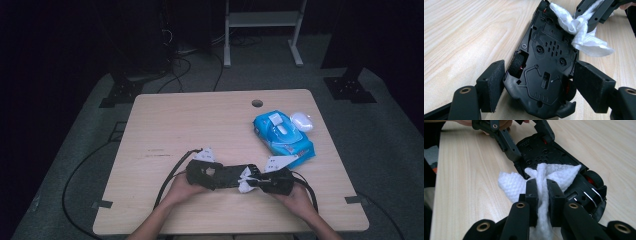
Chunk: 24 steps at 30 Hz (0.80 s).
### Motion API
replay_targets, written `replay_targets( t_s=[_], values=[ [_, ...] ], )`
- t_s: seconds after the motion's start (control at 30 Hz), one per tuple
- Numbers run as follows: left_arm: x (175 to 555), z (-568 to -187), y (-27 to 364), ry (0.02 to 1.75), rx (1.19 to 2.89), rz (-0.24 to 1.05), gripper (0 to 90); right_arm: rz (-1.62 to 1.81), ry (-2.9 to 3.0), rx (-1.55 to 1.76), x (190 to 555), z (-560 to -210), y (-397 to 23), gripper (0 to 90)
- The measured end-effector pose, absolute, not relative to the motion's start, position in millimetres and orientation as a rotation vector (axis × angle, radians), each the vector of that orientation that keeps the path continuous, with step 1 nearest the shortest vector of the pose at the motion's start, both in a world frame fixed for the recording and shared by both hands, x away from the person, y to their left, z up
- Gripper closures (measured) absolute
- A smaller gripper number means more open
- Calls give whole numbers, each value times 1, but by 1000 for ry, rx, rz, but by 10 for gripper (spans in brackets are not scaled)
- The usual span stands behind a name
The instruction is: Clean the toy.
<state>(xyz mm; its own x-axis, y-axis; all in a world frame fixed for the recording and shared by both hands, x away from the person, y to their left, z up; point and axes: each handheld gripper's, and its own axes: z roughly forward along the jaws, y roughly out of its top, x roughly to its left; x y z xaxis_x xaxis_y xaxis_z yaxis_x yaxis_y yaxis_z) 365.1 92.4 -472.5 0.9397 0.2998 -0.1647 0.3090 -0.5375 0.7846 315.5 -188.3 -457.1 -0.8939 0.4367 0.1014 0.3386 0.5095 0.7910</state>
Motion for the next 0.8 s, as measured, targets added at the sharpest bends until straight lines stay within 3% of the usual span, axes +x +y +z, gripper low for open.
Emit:
replay_targets(
  t_s=[0.37, 0.8],
  values=[
    [365, -471, 93, 435, 2176, 6, 277, 1315, 2690, 822, 319, -447, -195, 797],
    [364, -473, 92, 456, 2176, -12, 279, 1265, 2621, 612, 301, -454, -190, 807]
  ],
)
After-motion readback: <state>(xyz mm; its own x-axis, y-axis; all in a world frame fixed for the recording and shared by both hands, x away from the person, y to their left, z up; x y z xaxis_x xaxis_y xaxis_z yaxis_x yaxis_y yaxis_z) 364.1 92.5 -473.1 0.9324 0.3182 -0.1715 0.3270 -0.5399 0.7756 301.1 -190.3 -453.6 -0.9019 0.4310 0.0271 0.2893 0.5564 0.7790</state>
